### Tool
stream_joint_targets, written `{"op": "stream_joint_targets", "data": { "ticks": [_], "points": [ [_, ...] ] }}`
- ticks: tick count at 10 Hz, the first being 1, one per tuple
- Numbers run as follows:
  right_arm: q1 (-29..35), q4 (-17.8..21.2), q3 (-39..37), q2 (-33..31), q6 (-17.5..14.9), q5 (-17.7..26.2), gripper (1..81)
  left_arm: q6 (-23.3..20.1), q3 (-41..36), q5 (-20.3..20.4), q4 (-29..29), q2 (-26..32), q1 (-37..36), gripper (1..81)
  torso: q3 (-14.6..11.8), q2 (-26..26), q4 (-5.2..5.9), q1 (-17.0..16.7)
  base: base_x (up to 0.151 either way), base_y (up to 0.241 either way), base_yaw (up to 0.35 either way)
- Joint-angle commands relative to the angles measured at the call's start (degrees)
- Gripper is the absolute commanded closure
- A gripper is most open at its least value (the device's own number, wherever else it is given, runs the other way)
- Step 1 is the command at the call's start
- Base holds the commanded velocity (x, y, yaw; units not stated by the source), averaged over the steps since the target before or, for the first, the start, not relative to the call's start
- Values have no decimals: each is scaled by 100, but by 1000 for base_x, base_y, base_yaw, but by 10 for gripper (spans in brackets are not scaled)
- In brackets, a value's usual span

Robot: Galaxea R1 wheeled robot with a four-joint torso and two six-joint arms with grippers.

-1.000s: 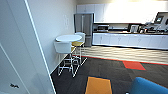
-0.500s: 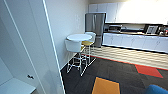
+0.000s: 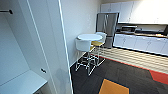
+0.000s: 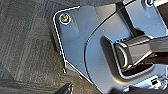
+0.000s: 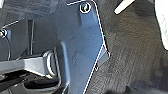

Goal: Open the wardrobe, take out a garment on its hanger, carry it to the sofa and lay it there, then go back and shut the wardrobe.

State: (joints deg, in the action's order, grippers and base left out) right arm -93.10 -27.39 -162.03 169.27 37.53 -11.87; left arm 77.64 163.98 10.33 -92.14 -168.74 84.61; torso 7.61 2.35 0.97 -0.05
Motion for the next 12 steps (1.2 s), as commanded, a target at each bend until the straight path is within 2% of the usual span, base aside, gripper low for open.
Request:
{"op": "stream_joint_targets", "data": {
  "ticks": [1, 12],
  "points": [
    [146, 32, -39, -40, -18, 273, 10, -56, 65, -251, -41, 51, -221, 10, 0, 0, 0, 5, 0, 0, 308],
    [146, -12, -21, 92, -27, 273, 10, -83, 65, -347, -41, -107, -177, 10, 0, 0, 0, 5, 0, 0, 308]
  ]
}}
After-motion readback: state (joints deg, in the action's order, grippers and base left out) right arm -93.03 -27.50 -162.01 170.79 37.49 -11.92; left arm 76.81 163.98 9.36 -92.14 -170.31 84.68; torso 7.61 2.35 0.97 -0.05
